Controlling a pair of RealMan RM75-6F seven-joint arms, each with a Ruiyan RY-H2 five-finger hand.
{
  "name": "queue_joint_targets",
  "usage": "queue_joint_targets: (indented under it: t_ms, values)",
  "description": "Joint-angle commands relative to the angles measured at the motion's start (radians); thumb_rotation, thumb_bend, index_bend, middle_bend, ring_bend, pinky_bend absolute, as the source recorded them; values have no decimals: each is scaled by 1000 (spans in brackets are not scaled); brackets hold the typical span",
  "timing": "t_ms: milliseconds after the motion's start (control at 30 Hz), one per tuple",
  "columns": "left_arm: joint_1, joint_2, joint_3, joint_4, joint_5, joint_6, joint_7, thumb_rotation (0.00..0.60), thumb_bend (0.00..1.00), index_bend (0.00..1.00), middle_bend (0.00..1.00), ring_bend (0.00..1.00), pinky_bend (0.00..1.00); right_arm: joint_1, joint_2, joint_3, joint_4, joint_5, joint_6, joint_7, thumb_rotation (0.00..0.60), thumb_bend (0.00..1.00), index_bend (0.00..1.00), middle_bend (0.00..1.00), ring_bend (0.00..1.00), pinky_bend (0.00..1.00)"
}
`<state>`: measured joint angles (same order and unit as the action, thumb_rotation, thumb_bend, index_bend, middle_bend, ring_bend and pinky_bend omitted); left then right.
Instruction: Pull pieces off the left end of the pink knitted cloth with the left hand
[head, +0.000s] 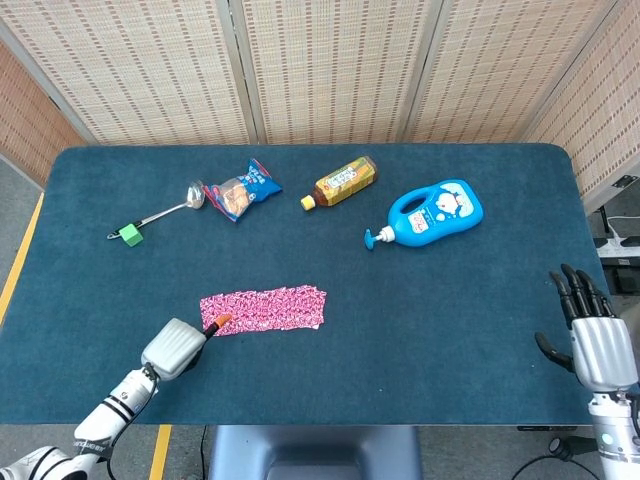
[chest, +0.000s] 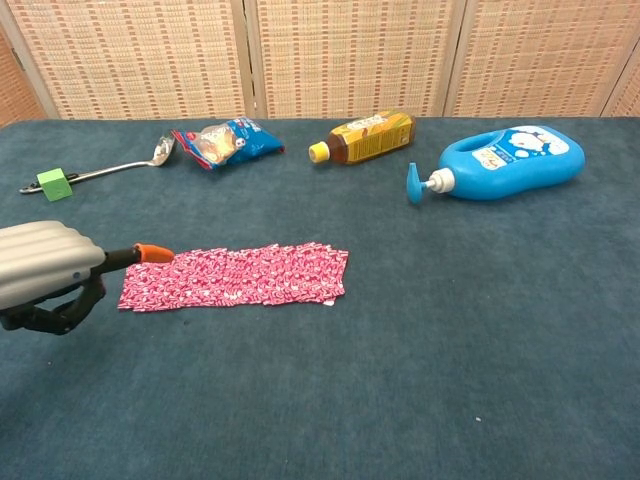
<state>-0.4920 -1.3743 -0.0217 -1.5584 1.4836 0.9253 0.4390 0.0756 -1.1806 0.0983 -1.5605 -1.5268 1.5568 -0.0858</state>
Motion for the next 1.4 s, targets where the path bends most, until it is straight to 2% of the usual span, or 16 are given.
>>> queue_joint_targets:
  t_ms: [33, 433, 1000, 1400]
  values:
    - [-21, -23, -4, 5, -23, -23, 22, 600, 920, 0, 800, 889, 733, 0, 1, 0, -1, 0, 1, 1, 600, 152, 0, 0, 0, 196]
    - [-64, -101, -23, 47, -148, -46, 136, 600, 920, 0, 798, 889, 733, 0, 6, -1, -5, 2, -2, 8, 600, 151, 0, 0, 0, 196]
    - [-84, -99, 1, 69, -261, -56, 166, 600, 920, 1, 799, 890, 733, 0, 8, -3, -6, 2, -7, 8, 600, 152, 0, 0, 0, 196]
    - [-95, -99, 11, 75, -326, -40, 192, 600, 918, 76, 799, 890, 733, 1, 13, -5, -10, 2, -10, 13, 600, 152, 0, 0, 0, 196]
